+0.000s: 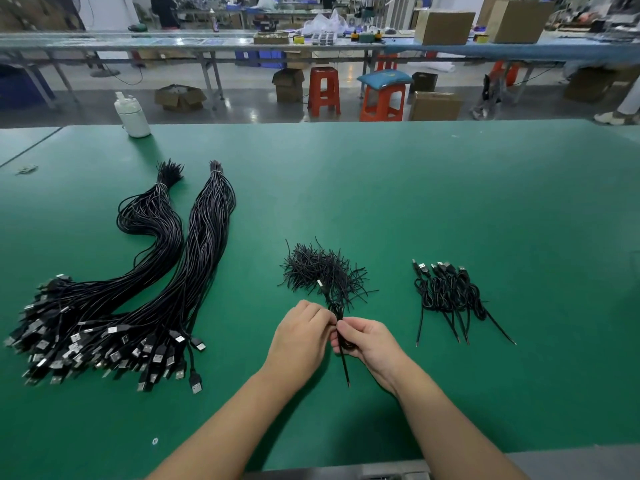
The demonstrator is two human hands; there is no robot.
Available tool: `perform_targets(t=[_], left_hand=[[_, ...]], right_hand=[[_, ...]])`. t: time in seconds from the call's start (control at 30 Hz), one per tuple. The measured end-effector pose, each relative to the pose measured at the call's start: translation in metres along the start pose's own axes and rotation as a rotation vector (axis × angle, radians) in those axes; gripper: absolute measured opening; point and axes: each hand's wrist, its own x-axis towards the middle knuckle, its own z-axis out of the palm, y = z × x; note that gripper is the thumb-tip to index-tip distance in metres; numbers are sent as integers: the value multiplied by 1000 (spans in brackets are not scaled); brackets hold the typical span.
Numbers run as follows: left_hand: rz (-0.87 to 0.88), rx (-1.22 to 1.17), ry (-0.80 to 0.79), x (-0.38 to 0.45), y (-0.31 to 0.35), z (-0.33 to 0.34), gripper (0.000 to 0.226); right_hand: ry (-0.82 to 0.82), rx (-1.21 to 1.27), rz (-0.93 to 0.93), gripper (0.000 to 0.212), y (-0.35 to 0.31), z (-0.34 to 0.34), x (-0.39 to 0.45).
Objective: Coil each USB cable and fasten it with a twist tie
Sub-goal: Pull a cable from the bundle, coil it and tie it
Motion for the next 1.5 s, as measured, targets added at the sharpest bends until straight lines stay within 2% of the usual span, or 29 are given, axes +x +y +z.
perform_targets(t=[0.17,0.33,0.4,0.5,0.53,0.6,0.73,0.87,0.93,1.0,1.07,1.13,1.2,1.23,1.3,1.4,1.5], left_hand=[[-6,74,-2,-1,0,5,16],[95,225,-53,1,-5,0,16],[-62,145,-91,1,-3,-2,11],[-539,-209,-192,6,-1,-5,8],[-625,-292,-229,7,-2,-4,11],[-735,-422,-259,8,-3,-1,13],[-902,-605,-279,8,-5,0,13],[-818,-514,-280,8,0,-4,13],[-724,-352,-269,8,4,-6,16],[-603,-154,-257,7,7,-9,17],[-437,15,-250,6,8,-11,13],[-166,157,-277,4,9,-13,16],[86,253,-308,1,6,-14,22],[120,256,-295,0,4,-14,25],[60,204,-265,-2,1,-12,22],[-158,35,-248,-5,-3,-8,1],[-320,-105,-219,-3,-5,-7,8]], right_hand=[[-14,11,-6,29,-1,0,-1],[9,-9,19,30,-5,5,-1],[41,-12,25,29,-5,7,0],[75,63,15,24,-6,5,0],[72,114,8,26,-5,4,0],[39,144,1,32,-3,2,0],[-38,-24,-37,32,2,5,-2],[-24,-56,-44,20,2,3,-1],[3,-93,-41,12,2,5,-1],[36,-166,-47,14,2,7,0],[51,-214,-49,22,2,8,0],[60,-202,-44,26,0,8,0],[61,-178,-37,22,-1,8,1],[55,-189,-35,17,0,8,1],[29,-226,-34,9,0,9,0],[-25,-157,-18,16,1,8,0],[-44,-125,-11,27,2,4,-1]])
